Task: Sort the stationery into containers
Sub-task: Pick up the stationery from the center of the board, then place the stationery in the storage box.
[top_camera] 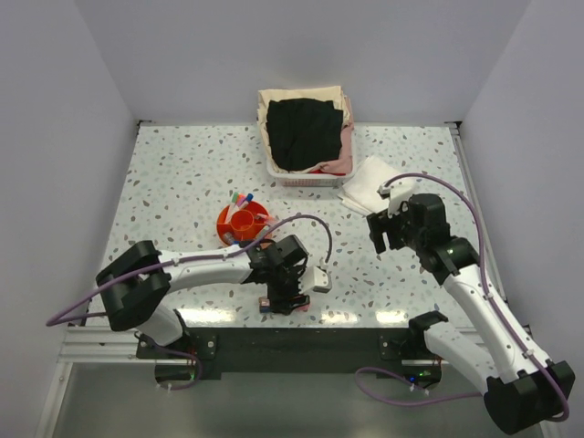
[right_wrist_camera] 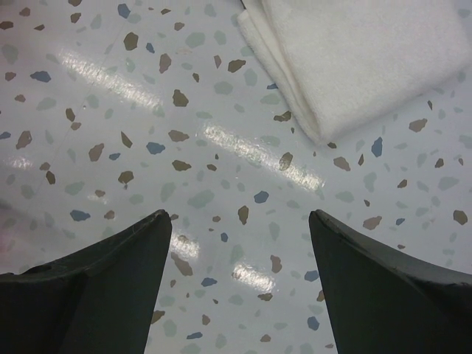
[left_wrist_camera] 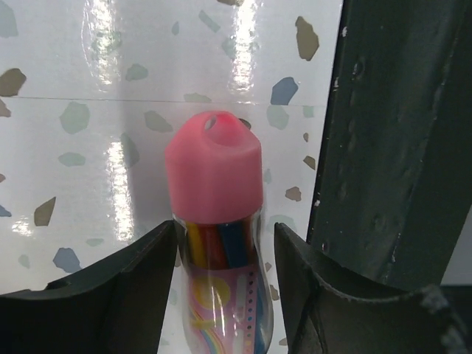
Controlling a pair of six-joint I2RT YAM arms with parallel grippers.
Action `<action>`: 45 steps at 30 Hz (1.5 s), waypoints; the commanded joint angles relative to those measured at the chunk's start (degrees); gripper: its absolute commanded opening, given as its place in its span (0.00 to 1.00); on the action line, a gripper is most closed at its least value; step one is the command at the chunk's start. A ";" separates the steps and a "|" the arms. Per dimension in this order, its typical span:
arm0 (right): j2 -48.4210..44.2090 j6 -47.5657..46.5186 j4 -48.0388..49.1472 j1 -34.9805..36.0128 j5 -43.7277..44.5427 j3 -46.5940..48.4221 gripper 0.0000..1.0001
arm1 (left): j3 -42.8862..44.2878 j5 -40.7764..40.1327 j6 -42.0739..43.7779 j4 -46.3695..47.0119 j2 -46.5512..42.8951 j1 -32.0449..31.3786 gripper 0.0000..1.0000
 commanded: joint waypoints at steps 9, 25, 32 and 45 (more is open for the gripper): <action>-0.81 0.70 1.66 -0.44 1.30 0.20 0.80 | 3.32 -11.84 -2.38 -1.39 8.85 -2.19 0.56; 3.93 -0.88 -1.06 -1.23 1.82 4.68 0.79 | 20.36 7.37 3.24 -1.23 1.06 5.97 0.00; 10.00 -2.90 -2.73 -5.35 2.62 10.48 0.79 | 20.49 22.58 2.74 16.42 -11.23 16.16 0.00; 18.61 -3.78 -5.53 -14.06 -0.11 19.09 0.78 | -11.34 18.90 -24.25 68.17 -27.34 46.82 0.00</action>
